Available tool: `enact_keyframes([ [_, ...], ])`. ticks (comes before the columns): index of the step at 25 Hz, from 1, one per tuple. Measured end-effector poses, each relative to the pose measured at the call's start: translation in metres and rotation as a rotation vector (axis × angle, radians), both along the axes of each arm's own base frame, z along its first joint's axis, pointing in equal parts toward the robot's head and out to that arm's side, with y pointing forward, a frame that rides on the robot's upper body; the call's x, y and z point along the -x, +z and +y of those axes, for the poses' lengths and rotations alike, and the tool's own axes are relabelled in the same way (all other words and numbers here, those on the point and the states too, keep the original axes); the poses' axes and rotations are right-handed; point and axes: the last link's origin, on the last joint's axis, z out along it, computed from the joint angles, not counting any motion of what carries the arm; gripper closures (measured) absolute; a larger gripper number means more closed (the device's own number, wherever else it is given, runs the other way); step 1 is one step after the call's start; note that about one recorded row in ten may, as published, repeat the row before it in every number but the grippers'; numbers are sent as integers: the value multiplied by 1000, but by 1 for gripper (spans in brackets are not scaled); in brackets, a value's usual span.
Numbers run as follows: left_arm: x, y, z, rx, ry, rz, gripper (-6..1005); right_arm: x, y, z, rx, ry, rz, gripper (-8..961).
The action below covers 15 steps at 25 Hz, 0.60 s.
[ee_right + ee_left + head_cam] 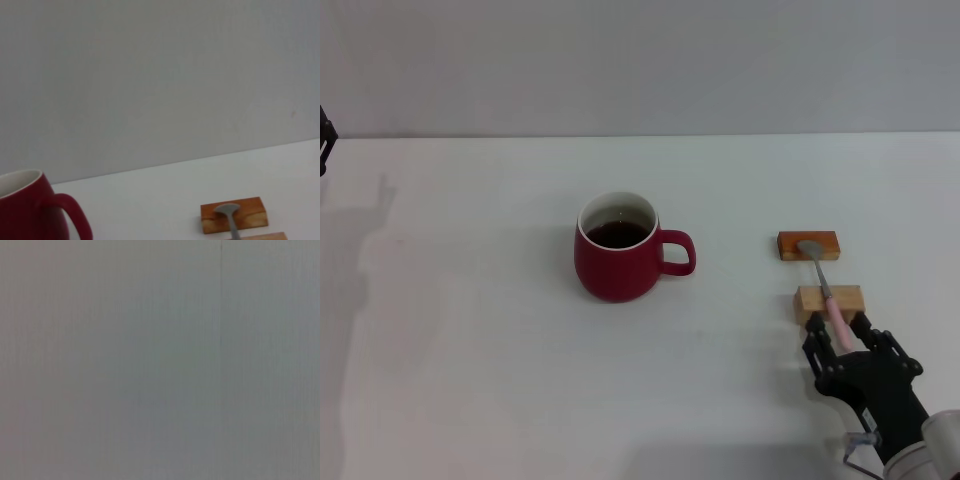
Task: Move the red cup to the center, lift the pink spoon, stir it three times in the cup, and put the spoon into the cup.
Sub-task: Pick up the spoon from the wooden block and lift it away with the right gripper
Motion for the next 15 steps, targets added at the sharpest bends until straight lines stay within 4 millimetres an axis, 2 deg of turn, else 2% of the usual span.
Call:
enact_keyframes([
  [15,1,0,-1,0,3,0,170,-1,0,-1,-1,-7,0,440],
])
